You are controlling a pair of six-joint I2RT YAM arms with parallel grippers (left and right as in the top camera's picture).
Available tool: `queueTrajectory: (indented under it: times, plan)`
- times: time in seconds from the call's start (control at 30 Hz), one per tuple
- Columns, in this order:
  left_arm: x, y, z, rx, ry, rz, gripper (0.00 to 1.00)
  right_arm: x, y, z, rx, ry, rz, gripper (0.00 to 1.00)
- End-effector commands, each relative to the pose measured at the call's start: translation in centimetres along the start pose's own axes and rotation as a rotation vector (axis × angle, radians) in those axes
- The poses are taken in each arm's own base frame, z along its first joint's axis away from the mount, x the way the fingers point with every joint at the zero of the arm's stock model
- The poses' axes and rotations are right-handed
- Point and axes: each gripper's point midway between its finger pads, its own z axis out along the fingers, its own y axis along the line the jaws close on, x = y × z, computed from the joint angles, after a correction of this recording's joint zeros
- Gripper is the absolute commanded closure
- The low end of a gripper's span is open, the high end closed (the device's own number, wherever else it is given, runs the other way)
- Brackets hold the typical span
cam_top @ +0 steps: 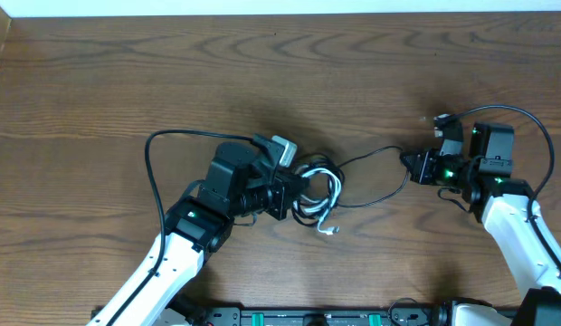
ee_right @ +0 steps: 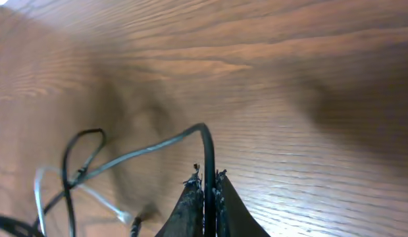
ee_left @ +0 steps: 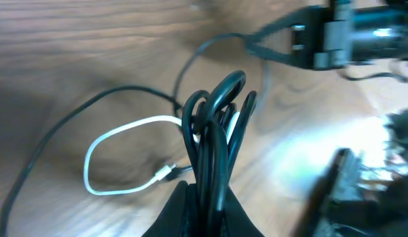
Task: Untangle cables
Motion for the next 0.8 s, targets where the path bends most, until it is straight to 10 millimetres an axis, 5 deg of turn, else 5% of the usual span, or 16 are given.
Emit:
queueTrajectory:
  times: [0.0,0.1,0.5,0.77]
  plan:
    - [-0.9,-3.1,-0.5,0.159,-0.007,0.013,0.92,0.1,2.2,0.1,-0.073,0.010,-0.085,0.86]
    - [-1.8,-3.4,-0.6,0.168,-0.042,0.019,0.92,0.4,3.0,0.4,-0.088,0.021,-0.105,0.56]
    - [-3.6,0.3,-0.5,-0.037,-0.143,-0.129,0.92,-0.2,7.3,-1.2,-0.330,-0.004,-0.145,0.03]
    - [-4.9,3.8,-1.3,-0.218,-0.258,-0.304,0.92,-1.9,4.9,-2.4,-0.152,-0.089,-0.089,0.01]
